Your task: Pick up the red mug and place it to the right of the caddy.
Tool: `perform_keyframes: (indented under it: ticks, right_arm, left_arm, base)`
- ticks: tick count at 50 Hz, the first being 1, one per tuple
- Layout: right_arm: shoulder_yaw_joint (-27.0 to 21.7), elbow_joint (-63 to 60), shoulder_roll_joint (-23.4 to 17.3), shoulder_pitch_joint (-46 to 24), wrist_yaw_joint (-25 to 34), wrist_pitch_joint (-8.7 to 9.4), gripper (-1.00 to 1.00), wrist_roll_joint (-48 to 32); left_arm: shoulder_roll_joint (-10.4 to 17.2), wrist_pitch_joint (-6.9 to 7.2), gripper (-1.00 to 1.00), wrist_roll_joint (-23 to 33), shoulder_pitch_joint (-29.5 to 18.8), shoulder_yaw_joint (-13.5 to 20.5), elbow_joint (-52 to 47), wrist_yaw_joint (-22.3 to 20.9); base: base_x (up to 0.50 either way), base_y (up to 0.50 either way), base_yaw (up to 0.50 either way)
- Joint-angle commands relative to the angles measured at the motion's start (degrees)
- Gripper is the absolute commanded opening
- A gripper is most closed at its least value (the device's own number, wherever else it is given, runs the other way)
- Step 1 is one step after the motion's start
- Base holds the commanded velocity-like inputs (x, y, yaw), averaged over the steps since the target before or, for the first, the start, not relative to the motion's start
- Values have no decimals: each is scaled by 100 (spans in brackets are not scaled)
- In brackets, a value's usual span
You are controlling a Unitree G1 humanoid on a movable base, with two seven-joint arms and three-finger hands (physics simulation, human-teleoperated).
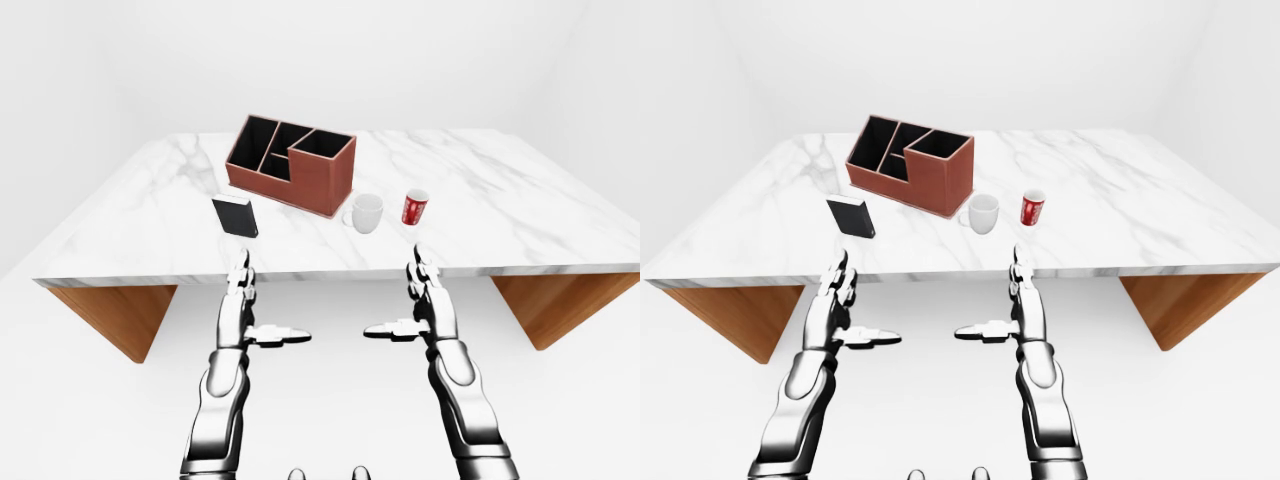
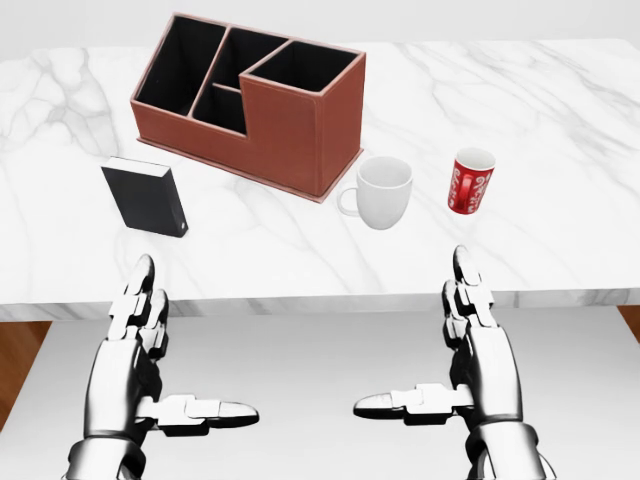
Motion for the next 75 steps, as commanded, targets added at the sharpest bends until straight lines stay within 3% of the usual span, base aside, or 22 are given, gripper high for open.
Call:
perform_keyframes:
  ticks: [1,2,5,11,14,41,44,47,75]
  right_arm:
    - [-184,-665,-91,223,225,206,100,94]
    - [-203,-563,-107,192,170,102,100,-17]
    - [-281,-523,-109,138,230,137,100,93]
    - [-386,-1111,-126,289,273,475,100,186]
    - [-434,-1400,-126,374,301,475,100,207]
    - [-919,-3524,42,1067,755,475,100,521]
    - [-947,-3613,67,1092,787,475,100,546]
    - [-954,-3569,59,1072,800,475,100,483]
    - [-957,-3721,101,1137,891,475,100,554]
  left_arm:
    - [22,169,100,52,362,-8,-766,-141]
    - [14,223,100,58,394,-23,-868,-145]
    - [5,209,100,80,430,-50,-916,-157]
    - [18,370,100,91,602,-61,-1349,-208]
    - [30,430,100,70,637,0,-1498,-232]
    - [-55,430,100,-91,1325,323,-3401,-525]
    - [-85,430,100,-525,1409,341,-3582,-771]
    - [-79,430,100,-352,1463,303,-3747,-687]
    - [-128,430,100,-165,1648,360,-3982,-737]
  base:
    - [0,0,0]
    - [0,0,0]
    - [0,0,0]
    - [0,0,0]
    - [0,0,0]
    - [0,0,0]
    - [0,0,0]
    - [0,0,0]
    - [24,0,0]
